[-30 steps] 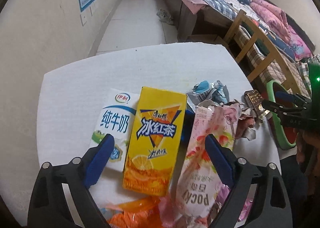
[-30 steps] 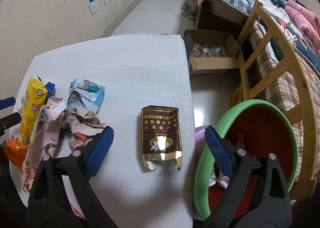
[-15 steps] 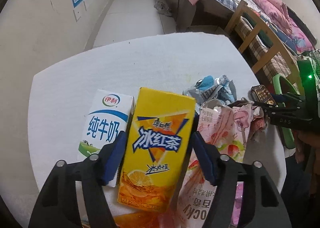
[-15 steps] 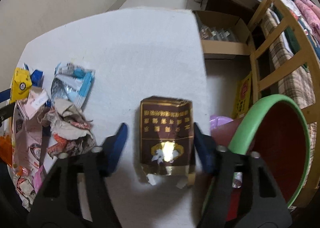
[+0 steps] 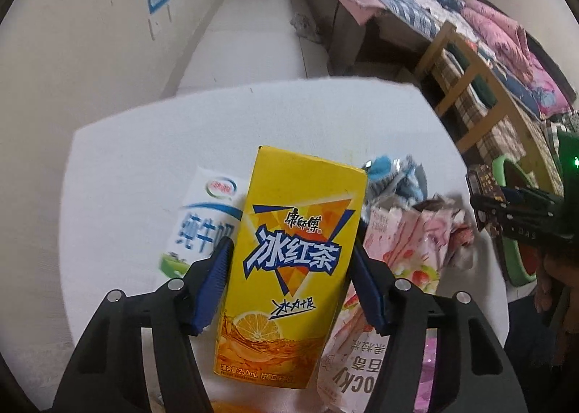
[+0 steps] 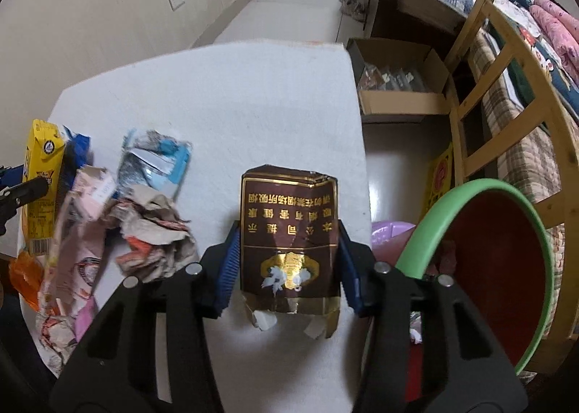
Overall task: Collect trash
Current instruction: 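Grasp the yellow iced tea carton with the left gripper while the right grasps the brown box, then carry the brown box over the green bin with the right gripper while the left carries the carton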
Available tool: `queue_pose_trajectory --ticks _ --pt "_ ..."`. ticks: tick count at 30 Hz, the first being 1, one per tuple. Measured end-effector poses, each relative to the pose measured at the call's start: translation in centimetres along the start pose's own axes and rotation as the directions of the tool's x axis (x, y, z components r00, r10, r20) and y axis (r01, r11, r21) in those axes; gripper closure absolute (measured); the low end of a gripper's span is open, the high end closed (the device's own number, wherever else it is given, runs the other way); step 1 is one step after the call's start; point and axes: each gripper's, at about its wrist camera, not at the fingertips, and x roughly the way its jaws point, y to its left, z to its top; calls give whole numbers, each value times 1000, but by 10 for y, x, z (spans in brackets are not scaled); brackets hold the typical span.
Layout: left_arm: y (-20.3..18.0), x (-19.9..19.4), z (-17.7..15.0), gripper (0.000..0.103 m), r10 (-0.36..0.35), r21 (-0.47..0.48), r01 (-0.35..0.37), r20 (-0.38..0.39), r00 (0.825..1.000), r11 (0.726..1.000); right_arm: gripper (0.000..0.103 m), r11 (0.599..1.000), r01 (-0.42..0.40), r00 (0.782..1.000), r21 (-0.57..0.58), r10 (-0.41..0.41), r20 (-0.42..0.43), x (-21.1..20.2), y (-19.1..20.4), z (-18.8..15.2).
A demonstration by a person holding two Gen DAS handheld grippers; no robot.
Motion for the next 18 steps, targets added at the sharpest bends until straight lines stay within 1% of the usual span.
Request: queue_pose_trajectory --ticks 7,12,18 --pt "-2 -42 10 43 10 2 -10 91 996 1000 56 999 -31 997 -22 32 67 -37 15 -2" --pt "-18 -77 14 43 0 21 -3 152 988 1000 56 998 -52 992 -34 56 115 -64 26 -7" --pt "-41 -100 12 43 -29 44 22 180 983 999 56 997 -78 985 -29 82 151 -89 31 -16"
